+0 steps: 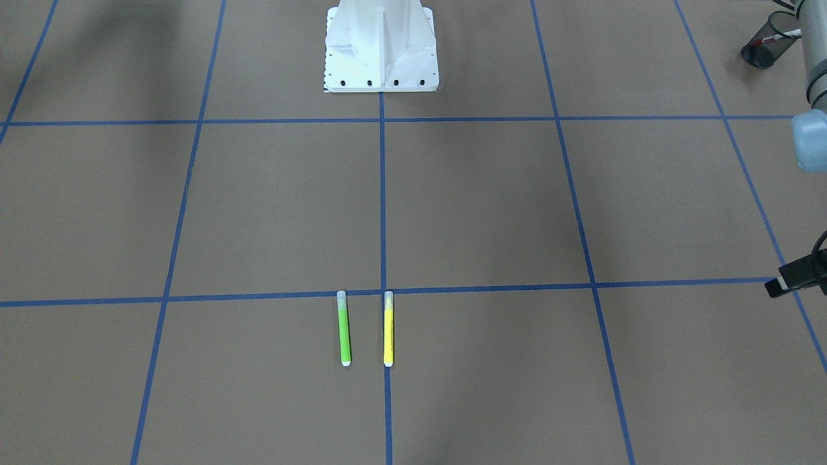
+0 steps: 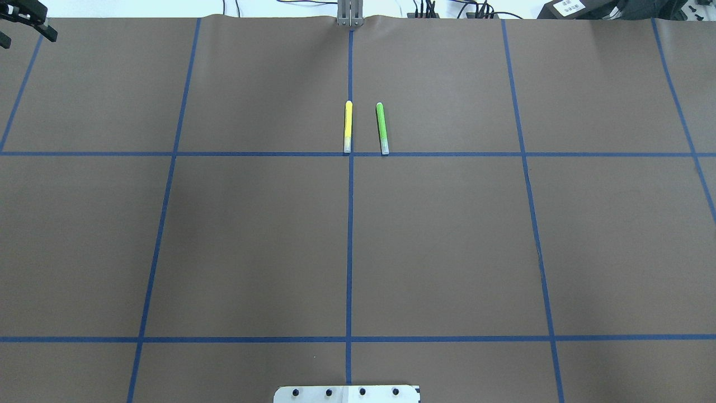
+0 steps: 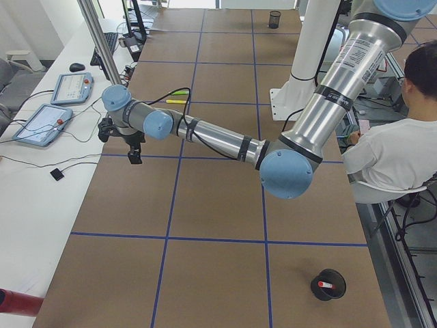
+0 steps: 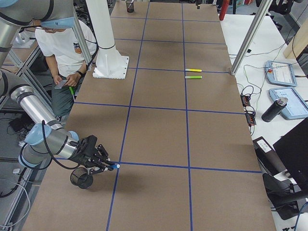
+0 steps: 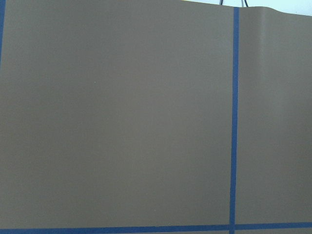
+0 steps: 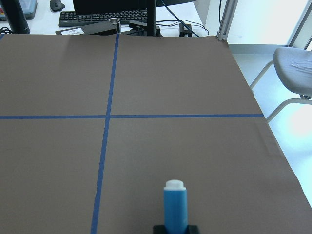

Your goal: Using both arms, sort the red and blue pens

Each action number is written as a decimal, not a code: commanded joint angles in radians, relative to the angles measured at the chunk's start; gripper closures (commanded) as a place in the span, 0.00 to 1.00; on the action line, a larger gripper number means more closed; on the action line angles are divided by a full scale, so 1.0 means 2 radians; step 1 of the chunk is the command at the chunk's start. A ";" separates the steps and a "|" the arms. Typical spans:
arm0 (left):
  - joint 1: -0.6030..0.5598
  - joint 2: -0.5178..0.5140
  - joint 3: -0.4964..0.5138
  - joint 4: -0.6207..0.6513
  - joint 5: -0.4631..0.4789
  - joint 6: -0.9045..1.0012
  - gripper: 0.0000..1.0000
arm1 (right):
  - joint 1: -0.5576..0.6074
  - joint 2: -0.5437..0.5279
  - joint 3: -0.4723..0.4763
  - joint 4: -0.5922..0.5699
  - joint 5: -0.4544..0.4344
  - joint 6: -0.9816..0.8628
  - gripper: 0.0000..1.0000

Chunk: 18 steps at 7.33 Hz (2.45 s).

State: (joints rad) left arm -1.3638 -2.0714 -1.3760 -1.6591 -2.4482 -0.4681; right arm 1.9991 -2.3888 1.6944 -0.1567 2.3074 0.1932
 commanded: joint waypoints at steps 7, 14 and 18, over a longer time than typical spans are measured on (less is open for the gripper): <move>0.000 0.001 -0.013 0.004 0.001 -0.001 0.00 | 0.227 -0.017 -0.077 0.072 0.131 -0.096 1.00; -0.001 0.001 -0.021 0.005 0.001 -0.001 0.00 | 0.310 -0.012 -0.139 0.142 0.165 -0.096 1.00; -0.001 0.002 -0.035 0.017 0.002 -0.004 0.00 | 0.340 -0.012 -0.162 0.162 0.166 -0.107 1.00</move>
State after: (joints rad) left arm -1.3665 -2.0686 -1.4369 -1.6350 -2.4454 -0.4763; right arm 2.6654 -2.4120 1.3786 0.1637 2.6397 -0.0146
